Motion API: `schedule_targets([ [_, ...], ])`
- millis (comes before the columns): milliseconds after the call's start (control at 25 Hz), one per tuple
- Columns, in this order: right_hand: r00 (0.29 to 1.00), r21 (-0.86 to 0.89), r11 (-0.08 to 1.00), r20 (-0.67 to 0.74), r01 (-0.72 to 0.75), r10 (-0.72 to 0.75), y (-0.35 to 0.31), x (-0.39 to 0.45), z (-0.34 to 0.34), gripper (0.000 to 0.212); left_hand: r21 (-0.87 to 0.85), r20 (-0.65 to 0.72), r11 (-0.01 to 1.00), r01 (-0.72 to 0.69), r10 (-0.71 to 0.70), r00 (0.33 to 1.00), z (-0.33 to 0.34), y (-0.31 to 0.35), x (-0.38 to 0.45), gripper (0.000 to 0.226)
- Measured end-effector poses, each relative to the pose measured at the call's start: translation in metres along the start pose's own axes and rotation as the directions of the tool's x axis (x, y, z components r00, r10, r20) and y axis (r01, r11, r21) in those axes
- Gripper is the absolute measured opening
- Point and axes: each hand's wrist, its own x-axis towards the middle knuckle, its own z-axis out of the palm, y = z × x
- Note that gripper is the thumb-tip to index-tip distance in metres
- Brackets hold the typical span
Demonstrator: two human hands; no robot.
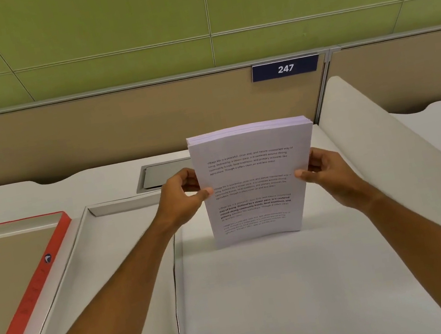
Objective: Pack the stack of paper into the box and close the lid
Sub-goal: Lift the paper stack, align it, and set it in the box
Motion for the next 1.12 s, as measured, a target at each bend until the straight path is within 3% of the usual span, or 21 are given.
schedule_targets([
  [200, 0.999, -0.046, 0.998, -0.032, 0.040, -0.042, -0.015, -0.003, 0.007, 0.037, 0.017, -0.094, 0.998, -0.064, 0.065, 0.993, 0.005, 0.007, -0.003, 0.026],
  [360, 0.998, -0.018, 0.999, -0.053, 0.035, -0.036, -0.012, -0.005, 0.001, 0.035, -0.007, -0.095, 0.997, -0.077, 0.076, 0.993, 0.003, 0.005, -0.002, 0.025],
  [600, 0.996, -0.109, 0.994, -0.084, 0.010, -0.019, -0.004, -0.007, 0.003, 0.024, 0.022, -0.105, 0.999, -0.041, 0.043, 0.994, 0.006, -0.003, -0.006, 0.022],
  [1120, 0.998, -0.101, 0.995, -0.051, 0.027, -0.033, 0.006, -0.010, -0.004, 0.019, -0.007, -0.097, 1.000, 0.022, -0.023, 0.995, 0.014, -0.012, -0.010, 0.026],
])
